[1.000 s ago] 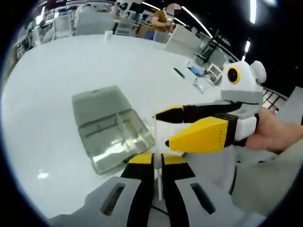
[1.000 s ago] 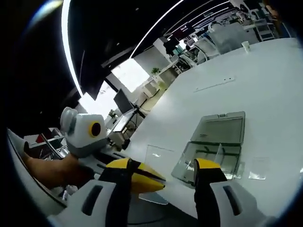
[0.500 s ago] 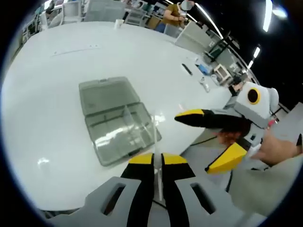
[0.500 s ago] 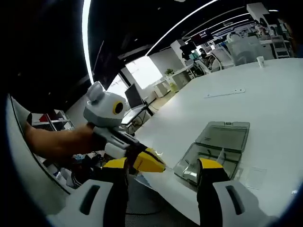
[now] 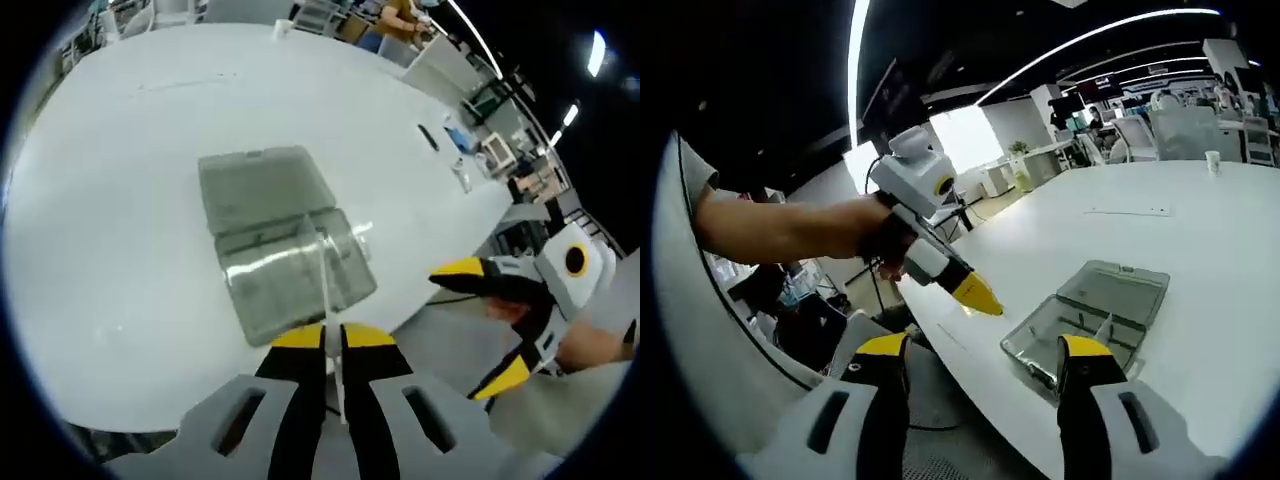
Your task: Insert the divider into the dual guide fixture by aligning both edges with the guide slots and pushing it downward to the bottom, including one-sided entry, uneven engagement, binding, and posture correction.
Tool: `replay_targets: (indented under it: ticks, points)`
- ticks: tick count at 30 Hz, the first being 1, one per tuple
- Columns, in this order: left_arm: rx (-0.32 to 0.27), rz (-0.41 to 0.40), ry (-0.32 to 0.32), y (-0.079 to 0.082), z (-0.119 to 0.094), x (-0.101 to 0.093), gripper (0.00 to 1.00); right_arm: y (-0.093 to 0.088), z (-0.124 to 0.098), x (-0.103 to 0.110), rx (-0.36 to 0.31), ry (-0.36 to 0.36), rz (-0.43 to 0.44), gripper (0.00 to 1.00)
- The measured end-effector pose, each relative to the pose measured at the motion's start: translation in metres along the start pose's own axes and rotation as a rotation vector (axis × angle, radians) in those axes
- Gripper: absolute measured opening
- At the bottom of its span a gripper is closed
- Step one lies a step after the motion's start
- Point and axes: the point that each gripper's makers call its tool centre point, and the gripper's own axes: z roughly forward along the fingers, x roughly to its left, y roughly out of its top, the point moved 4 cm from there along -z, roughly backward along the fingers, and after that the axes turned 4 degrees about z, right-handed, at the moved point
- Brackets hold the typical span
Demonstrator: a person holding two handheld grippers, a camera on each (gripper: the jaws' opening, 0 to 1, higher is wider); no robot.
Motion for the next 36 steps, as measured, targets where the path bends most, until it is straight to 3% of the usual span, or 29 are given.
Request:
replay_targets:
  ticks: [4, 25, 36]
  points:
    - [0.044, -0.025, 0.015, 0.000, 0.006, 0.003, 0.02, -0.003, -0.002, 0.002, 0.001, 0.007, -0.028, 0.59]
    - [0.152, -0.112, 0.086, 0.020, 0.033, 0.017, 0.02, -0.012, -0.001, -0.003, 0.041, 0.014, -0.222, 0.63]
    - [0.211, -0.160, 0.123, 0.023, 0.050, 0.022, 0.02, -0.014, 0.000, -0.011, 0.057, 0.016, -0.270, 0.65]
